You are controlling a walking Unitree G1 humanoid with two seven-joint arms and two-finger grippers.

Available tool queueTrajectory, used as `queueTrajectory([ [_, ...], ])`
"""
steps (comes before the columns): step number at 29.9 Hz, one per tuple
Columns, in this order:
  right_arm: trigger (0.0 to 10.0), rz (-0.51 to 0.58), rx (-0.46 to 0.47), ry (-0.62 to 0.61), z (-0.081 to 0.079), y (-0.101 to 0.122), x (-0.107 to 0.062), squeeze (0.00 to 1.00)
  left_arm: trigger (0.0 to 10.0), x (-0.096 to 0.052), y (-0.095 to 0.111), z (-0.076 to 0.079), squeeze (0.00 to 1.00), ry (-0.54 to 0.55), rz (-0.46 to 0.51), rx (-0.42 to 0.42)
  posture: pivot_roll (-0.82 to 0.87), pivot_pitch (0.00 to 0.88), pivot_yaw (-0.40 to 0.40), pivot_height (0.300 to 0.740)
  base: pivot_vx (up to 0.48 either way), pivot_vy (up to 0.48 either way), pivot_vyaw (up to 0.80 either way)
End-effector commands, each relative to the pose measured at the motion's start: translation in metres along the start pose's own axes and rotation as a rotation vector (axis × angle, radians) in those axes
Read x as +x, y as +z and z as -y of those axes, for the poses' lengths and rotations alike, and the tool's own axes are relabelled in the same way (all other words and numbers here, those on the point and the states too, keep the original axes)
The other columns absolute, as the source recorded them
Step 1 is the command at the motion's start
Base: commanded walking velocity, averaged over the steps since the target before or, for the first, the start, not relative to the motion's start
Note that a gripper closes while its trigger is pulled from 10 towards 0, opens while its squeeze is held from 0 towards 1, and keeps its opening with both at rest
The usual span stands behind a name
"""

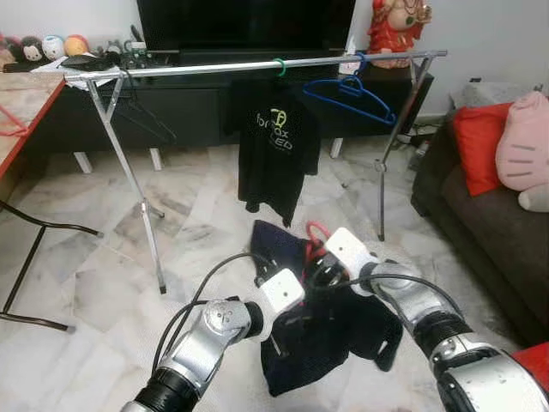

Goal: Hang hanger

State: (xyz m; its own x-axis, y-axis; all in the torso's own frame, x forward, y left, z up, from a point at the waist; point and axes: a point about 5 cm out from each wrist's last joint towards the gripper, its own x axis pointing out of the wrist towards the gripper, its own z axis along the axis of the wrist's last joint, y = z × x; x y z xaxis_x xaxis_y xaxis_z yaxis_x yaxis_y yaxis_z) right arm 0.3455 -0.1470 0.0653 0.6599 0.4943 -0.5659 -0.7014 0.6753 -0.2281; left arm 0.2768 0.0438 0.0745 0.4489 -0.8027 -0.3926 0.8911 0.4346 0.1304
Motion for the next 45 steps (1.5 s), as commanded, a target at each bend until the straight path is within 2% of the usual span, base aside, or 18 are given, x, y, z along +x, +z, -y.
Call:
queueTrajectory([
  [1, 0.0, 0.055, -0.008, -0.009, 0.006, 0.011, -0.001, 0.0, 10.0, 0.0, 0.008, 0.007, 0.68, -0.057, 0.039, 0.021, 0.02, 0.0, -0.083, 0.74, 0.0, 0.0, 0.0],
  [2, 0.0, 0.054, -0.011, -0.008, 0.005, 0.011, -0.001, 0.0, 10.0, -0.001, 0.009, 0.008, 1.0, -0.074, 0.044, 0.023, 0.02, 0.0, -0.085, 0.74, 0.0, 0.0, 0.0],
  [4, 0.0, 0.058, -0.017, -0.002, 0.004, 0.011, -0.001, 0.0, 10.0, -0.004, 0.009, 0.011, 1.0, -0.112, 0.055, 0.021, 0.02, 0.0, -0.088, 0.74, 0.0, 0.0, 0.0],
  [12, 0.0, 0.099, -0.049, 0.05, 0.0, 0.014, 0.0, 0.0, 10.0, -0.01, 0.01, 0.01, 1.0, -0.13, 0.062, 0.017, 0.03, 0.0, -0.092, 0.74, 0.0, 0.0, 0.0],
  [18, 0.0, 0.131, -0.13, 0.129, 0.003, 0.012, -0.009, 0.0, 10.0, -0.04, 0.02, -0.013, 1.0, -0.066, 0.154, -0.025, 0.04, 0.0, -0.096, 0.74, 0.0, 0.0, 0.0],
  [19, 0.0, 0.155, -0.18, 0.179, 0.002, 0.012, -0.013, 0.0, 10.0, -0.051, 0.024, -0.02, 1.0, -0.053, 0.191, -0.039, 0.04, 0.0, -0.098, 0.74, 0.0, 0.0, 0.0],
  [21, 0.0, 0.163, -0.205, 0.241, 0.001, 0.009, -0.017, 0.0, 10.0, -0.062, 0.028, -0.029, 1.0, -0.028, 0.225, -0.051, 0.04, 0.0, -0.098, 0.74, 0.0, 0.0, 0.0],
  [24, 0.0, 0.158, -0.214, 0.277, 0.002, 0.007, -0.02, 0.0, 10.0, -0.068, 0.029, -0.033, 1.0, -0.018, 0.232, -0.054, 0.04, 0.0, -0.097, 0.74, 0.0, 0.0, 0.0],
  [27, 0.0, 0.147, -0.232, 0.347, 0.003, 0.002, -0.026, 0.0, 10.0, -0.077, 0.024, -0.039, 1.0, -0.011, 0.192, -0.034, 0.04, 0.0, -0.092, 0.74, 0.0, 0.0, 0.0],
  [29, 0.0, 0.155, -0.241, 0.399, 0.003, 0.0, -0.031, 0.0, 10.0, -0.079, 0.017, -0.04, 1.0, -0.018, 0.154, -0.034, 0.03, 0.0, -0.089, 0.74, 0.0, 0.0, 0.0],
  [33, 0.0, 0.168, -0.249, 0.463, 0.002, -0.001, -0.036, 0.0, 10.0, -0.076, 0.016, -0.035, 1.0, -0.075, 0.145, -0.038, 0.02, 0.0, -0.08, 0.74, 0.0, 0.0, 0.0],
  [41, 0.0, 0.19, -0.264, 0.53, 0.0, -0.001, -0.041, 0.0, 10.0, -0.071, 0.008, -0.031, 1.0, -0.118, 0.091, -0.016, 0.01, 0.0, -0.071, 0.74, 0.0, 0.0, 0.0],
  [44, 0.0, 0.197, -0.271, 0.559, -0.003, -0.001, -0.042, 0.0, 10.0, -0.065, 0.008, -0.028, 1.0, -0.13, 0.081, 0.013, 0.01, 0.0, -0.068, 0.74, 0.0, 0.0, 0.0],
  [45, 0.0, 0.199, -0.273, 0.568, -0.004, -0.001, -0.042, 0.0, 10.0, -0.063, 0.007, -0.028, 0.89, -0.13, 0.073, 0.022, 0.01, 0.0, -0.068, 0.74, 0.0, 0.0, 0.0],
])
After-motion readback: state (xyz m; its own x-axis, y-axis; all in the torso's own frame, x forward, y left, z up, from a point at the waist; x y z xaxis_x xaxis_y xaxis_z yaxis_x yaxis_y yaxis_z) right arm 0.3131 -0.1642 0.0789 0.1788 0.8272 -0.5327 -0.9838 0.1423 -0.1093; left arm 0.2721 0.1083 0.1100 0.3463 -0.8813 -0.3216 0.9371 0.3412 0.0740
